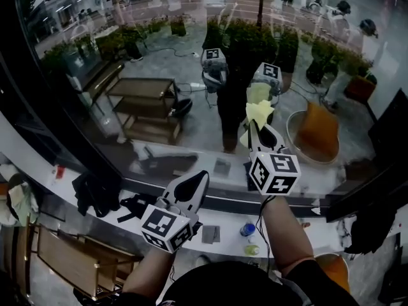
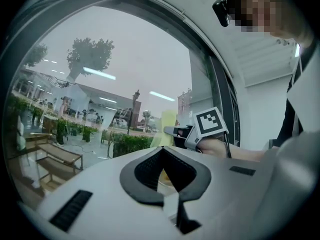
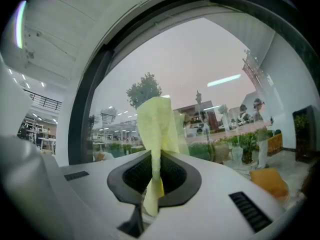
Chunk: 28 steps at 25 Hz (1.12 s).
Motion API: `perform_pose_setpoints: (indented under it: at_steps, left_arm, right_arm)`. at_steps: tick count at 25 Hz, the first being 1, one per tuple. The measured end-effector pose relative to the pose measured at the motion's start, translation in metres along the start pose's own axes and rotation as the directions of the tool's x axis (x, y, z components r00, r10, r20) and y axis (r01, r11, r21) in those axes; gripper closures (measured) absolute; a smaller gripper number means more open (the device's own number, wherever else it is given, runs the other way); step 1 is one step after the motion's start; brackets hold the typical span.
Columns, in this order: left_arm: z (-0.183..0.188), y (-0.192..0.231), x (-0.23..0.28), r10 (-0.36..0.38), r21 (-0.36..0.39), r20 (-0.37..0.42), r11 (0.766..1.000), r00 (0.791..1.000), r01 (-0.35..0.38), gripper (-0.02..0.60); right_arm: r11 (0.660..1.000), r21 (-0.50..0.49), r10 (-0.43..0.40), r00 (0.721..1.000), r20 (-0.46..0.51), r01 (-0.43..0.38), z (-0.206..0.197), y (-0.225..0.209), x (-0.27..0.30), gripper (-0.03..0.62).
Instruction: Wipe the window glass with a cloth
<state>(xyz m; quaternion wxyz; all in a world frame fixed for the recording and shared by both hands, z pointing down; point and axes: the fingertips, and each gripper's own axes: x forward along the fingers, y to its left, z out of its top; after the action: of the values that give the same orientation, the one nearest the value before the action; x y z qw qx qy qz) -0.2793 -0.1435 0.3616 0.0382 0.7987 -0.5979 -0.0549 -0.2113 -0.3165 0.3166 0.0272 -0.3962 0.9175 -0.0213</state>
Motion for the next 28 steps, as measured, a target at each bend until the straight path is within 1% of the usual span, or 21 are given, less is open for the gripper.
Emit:
perform_pose_setpoints:
  at_steps: [2,4,8,17,20,28]
  left_arm:
    - [0.0,0.031,-0.022,0.023,-0.003,-0.002,1.0,1.0,-0.023,0.583]
    - [-0.001,0.051,-0.037,0.041,-0.004,-0.005,0.999,0.999,-0.041,0.583]
    - [-0.006,0.069,-0.054,0.053,0.003,-0.013,0.999,0.999,-0.053,0.583]
    - [-0.014,0.109,-0.087,0.105,0.003,-0.028,0.994,0.994,-0.105,0.583]
    - [-0.013,0.118,-0.091,0.116,0.0,-0.025,0.993,0.993,-0.116,0.583]
    - [-0.013,0.118,-0.081,0.113,-0.014,-0.03,0.993,0.993,-0.114,0.583]
  right_arm:
    - [1.0,0.0,0.009,1.0,0.002,-0.009,-0.008,0.033,0.017,0.554]
    - [1.0,0.005,0.022,1.0,0.001,-0.022,-0.013,0.056,0.028,0.554]
    - [0.998,0.015,0.058,0.998,-0.01,-0.058,-0.022,0.086,0.046,0.554]
    - [0.991,0.01,0.133,0.99,-0.048,-0.133,-0.049,0.152,0.082,0.554]
    - [0.989,0.007,0.15,0.987,-0.053,-0.15,-0.054,0.164,0.088,0.554]
    - [0.984,-0.011,0.174,0.983,-0.057,-0.175,-0.054,0.167,0.092,0.554]
